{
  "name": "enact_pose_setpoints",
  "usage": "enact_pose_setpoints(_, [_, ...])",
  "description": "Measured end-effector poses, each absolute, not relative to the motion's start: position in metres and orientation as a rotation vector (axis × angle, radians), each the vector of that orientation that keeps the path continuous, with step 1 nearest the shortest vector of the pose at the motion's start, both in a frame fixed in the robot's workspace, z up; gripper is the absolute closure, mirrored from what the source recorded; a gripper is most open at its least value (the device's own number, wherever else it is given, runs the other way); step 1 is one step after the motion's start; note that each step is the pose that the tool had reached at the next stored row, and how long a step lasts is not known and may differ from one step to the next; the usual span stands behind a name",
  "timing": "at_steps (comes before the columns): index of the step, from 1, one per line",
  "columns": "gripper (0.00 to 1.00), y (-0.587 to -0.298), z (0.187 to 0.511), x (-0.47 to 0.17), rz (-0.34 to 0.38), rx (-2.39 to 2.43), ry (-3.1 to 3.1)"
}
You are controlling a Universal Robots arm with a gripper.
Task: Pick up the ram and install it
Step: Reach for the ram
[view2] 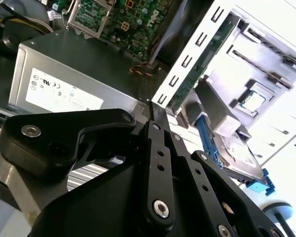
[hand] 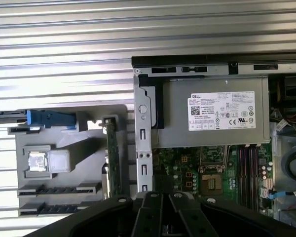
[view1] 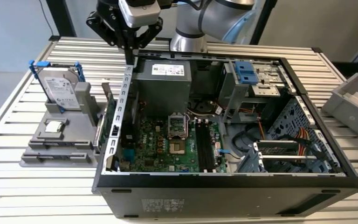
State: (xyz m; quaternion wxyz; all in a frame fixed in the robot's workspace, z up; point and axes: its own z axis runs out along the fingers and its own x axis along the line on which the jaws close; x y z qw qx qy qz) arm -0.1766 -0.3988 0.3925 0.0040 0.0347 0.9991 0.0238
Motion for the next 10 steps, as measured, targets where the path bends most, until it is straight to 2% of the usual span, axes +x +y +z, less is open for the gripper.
enact_pose_setpoints(10, [1.00,-0.399,0.392,-0.190,0.075,0.095,3.131])
